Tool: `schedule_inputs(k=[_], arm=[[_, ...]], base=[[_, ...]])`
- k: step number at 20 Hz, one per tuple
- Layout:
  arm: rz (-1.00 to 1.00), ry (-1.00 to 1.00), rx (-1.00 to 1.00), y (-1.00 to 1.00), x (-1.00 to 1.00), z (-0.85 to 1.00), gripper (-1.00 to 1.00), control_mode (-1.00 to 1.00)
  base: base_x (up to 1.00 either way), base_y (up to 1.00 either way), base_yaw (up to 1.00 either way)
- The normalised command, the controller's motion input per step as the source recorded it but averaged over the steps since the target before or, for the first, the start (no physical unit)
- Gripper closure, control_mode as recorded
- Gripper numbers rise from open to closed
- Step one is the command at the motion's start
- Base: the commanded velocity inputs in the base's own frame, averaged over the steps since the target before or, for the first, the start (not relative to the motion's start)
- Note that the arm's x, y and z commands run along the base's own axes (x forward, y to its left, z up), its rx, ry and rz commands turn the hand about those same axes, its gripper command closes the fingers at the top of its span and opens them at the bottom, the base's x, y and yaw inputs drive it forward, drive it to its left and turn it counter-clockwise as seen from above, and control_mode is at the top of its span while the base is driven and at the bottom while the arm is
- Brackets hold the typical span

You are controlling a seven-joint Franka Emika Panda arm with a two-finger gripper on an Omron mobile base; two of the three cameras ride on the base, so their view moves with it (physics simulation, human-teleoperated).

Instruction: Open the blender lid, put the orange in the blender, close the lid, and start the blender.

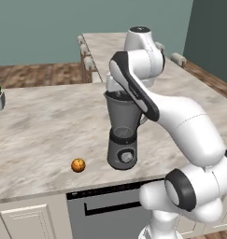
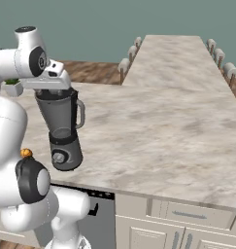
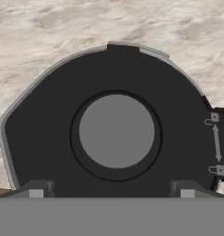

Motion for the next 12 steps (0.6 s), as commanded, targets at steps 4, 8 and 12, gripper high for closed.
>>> schedule_inputs(k=[4, 8, 12], arm=[[0.00, 0.00, 0.00, 0.00, 0.27, -0.01, -1.00, -1.00], [0.01, 0.01, 0.00, 0.00, 0.23, -0.11, -1.00, -1.00], [0.00, 0.04, 0.00, 0.00, 0.20, -0.19, -1.00, -1.00]], base=[[0.00, 0.00, 0.00], [0.00, 0.00, 0.00], [0.00, 0.00, 0.00]])
